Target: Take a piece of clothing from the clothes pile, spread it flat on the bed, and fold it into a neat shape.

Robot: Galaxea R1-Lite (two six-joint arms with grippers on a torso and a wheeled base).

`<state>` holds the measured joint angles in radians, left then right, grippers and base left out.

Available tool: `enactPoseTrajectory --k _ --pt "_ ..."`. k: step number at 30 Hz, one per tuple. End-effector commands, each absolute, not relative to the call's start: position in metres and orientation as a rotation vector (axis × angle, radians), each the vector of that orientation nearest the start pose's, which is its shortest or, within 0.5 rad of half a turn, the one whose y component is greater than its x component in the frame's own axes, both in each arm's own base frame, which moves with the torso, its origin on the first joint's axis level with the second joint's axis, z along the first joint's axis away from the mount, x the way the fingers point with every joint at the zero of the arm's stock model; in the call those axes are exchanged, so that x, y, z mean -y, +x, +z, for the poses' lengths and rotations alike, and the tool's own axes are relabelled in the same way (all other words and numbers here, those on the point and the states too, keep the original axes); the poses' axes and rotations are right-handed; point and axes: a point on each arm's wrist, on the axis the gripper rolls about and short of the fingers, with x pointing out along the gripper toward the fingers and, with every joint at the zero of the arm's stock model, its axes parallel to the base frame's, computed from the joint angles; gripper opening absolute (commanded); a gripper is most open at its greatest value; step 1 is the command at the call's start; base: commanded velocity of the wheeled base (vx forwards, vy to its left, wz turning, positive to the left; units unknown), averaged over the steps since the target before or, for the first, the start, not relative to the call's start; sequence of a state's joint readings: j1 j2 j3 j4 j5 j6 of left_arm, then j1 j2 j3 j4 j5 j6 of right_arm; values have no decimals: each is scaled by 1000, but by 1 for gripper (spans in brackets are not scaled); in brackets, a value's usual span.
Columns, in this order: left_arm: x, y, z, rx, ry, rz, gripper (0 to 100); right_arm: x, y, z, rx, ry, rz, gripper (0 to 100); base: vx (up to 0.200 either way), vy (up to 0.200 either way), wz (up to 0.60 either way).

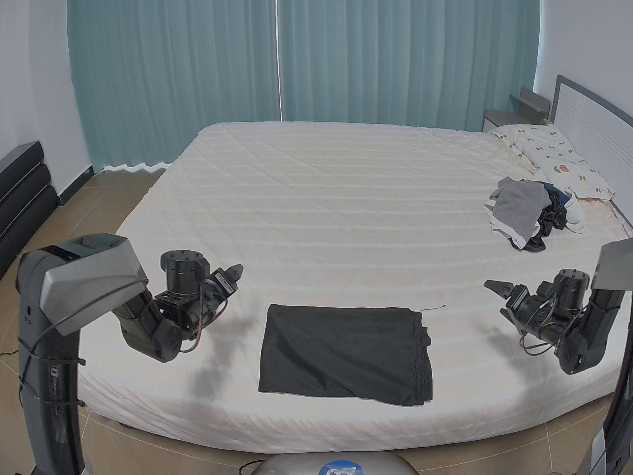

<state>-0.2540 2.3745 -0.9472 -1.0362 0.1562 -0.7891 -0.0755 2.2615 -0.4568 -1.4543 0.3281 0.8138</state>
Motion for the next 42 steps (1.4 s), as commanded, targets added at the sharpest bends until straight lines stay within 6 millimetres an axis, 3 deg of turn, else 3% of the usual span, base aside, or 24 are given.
enactPoseTrajectory --k 1,2,3,7,8,10,12,17,18,19,20,21,26,31,42 --pt "54 328 105 -240 -667 8 100 11 232 111 -236 738 183 100 0 0 0" --pt "53 326 106 -237 -667 5 100 10 230 112 -232 733 185 100 0 0 0" --pt "49 302 124 -205 -667 -14 100 9 204 123 -186 651 203 100 0 0 0" --pt "43 250 157 -119 -682 -58 100 5 156 139 -97 558 236 100 0 0 0" --pt "40 228 168 -83 -686 -78 100 4 138 144 -71 552 248 100 0 0 0" --pt "39 219 171 -69 -686 -85 100 3 130 144 -69 552 248 100 0 0 0" --pt "34 186 183 -5 -680 -113 100 1 105 148 -55 539 249 100 0 0 0" --pt "25 141 174 25 -572 -113 100 -4 57 154 -25 490 270 100 0 0 0" --pt "25 141 174 25 -572 -113 100 -4 57 154 -25 490 270 100 0 0 0" --pt "22 126 168 32 -543 -112 100 -5 39 154 -45 472 269 100 0 0 0" --pt "22 124 167 31 -543 -113 100 -5 38 154 -50 471 268 100 0 0 0" --pt "19 111 162 40 -530 -112 100 -7 20 152 -80 457 282 100 0 0 0" --pt "13 87 149 17 -401 -48 100 -5 -21 135 -120 345 403 100 0 0 0" --pt "7 59 145 33 -301 -6 100 -5 -37 118 -116 241 378 100 0 0 0" --pt "-3 6 123 42 -124 -9 100 -6 -42 103 -72 194 288 100 0 0 0"
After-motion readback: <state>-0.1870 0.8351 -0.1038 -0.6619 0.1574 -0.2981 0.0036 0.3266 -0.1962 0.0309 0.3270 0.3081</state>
